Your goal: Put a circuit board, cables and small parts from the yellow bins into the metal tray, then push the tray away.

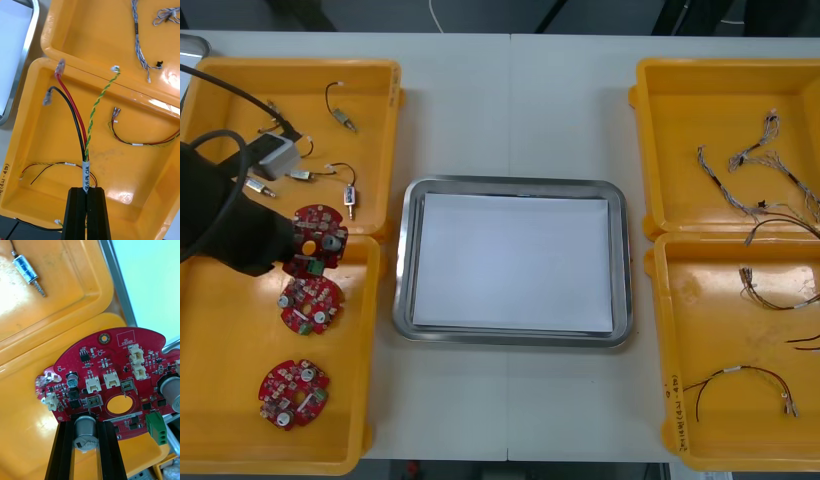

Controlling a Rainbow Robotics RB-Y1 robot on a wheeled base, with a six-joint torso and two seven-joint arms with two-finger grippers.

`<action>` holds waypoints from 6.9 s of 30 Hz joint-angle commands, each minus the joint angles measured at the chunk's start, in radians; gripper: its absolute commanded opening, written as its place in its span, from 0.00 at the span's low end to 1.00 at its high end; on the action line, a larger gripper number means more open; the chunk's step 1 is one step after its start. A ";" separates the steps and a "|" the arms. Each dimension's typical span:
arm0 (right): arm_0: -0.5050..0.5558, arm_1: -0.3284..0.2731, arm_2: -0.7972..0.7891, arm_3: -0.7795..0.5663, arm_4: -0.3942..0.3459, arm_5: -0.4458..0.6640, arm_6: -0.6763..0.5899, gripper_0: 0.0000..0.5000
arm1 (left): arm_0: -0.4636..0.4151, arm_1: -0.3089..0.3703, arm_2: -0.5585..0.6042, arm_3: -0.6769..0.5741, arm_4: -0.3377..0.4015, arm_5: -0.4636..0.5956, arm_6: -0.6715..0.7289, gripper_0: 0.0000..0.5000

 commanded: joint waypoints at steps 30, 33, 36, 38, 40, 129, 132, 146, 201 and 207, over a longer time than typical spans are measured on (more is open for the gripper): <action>-0.056 -0.067 0.098 -0.038 0.005 0.005 0.145 0.00 | -0.259 -0.230 -0.533 -0.011 -0.334 -0.103 0.454 0.00; -0.057 -0.065 0.098 -0.038 0.016 0.005 0.155 0.00 | -0.260 -0.244 -0.556 0.010 -0.352 -0.123 0.458 0.00; -0.057 -0.067 0.100 -0.038 0.024 0.005 0.163 0.00 | -0.260 -0.256 -0.583 0.024 -0.384 -0.145 0.463 0.00; -0.056 -0.067 0.100 -0.038 0.027 0.005 0.168 0.00 | -0.262 -0.261 -0.597 0.036 -0.391 -0.156 0.465 0.00; -0.056 -0.067 0.100 -0.032 0.030 0.005 0.171 0.00 | -0.263 -0.267 -0.612 0.050 -0.395 -0.169 0.469 0.00; -0.542 0.166 0.750 0.023 0.168 0.005 0.255 0.00 | -0.263 -0.170 -0.097 -0.022 -0.282 0.155 0.621 1.00; -0.566 0.203 0.803 0.032 0.205 0.005 0.273 0.00 | -0.263 -0.133 -0.052 -0.008 -0.280 0.155 0.629 1.00; -0.585 0.239 0.942 0.169 0.312 0.005 0.573 0.00 | -0.262 -0.041 0.076 0.276 -0.337 0.155 0.643 1.00; -0.585 0.392 1.180 0.548 0.591 -0.286 0.747 0.00 | -0.496 -0.222 -0.158 1.196 -0.427 -0.378 0.601 1.00; -0.583 0.390 1.178 0.548 0.603 -0.288 0.747 0.70 | -0.496 -0.222 -0.166 1.230 -0.430 -0.415 0.593 1.00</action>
